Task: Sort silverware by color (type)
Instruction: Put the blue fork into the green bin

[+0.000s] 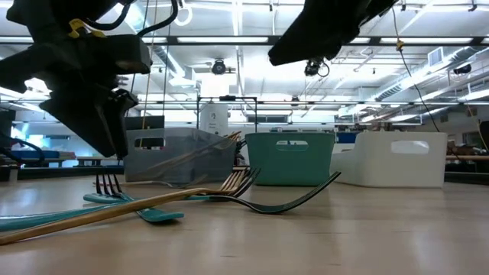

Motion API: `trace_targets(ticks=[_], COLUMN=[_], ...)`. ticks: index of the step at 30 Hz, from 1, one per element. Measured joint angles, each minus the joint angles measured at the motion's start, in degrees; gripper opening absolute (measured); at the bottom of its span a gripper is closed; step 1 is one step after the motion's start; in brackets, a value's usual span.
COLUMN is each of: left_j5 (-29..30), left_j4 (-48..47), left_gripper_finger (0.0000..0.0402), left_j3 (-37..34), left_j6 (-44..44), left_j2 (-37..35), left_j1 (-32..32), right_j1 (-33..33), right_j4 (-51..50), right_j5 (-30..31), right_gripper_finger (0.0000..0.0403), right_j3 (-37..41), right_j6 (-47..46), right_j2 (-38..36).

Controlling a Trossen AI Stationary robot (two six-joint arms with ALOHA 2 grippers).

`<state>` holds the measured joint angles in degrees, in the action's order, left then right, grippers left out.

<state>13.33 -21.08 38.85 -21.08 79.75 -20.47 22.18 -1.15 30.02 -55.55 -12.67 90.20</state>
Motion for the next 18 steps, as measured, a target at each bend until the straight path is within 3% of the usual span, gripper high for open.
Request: trace_targets(ticks=[11, 18], left_j5=[-1.5, -3.14], left_j4=[-2.25, -5.54], left_gripper_finger=[0.0169, 0.0169], left_j3=[0.19, 0.25], left_j6=[-0.93, -3.19], left_j2=[0.0, 0.0], left_j1=[0.04, 0.09], right_j1=[-0.18, -0.49], right_j4=[2.79, 2.43], right_j5=[-6.97, -20.81], right_gripper_finger=[0.0115, 0.0115], right_j3=[-6.11, -12.8], right_j6=[2.63, 9.51], right_j2=[10.18, 15.52])
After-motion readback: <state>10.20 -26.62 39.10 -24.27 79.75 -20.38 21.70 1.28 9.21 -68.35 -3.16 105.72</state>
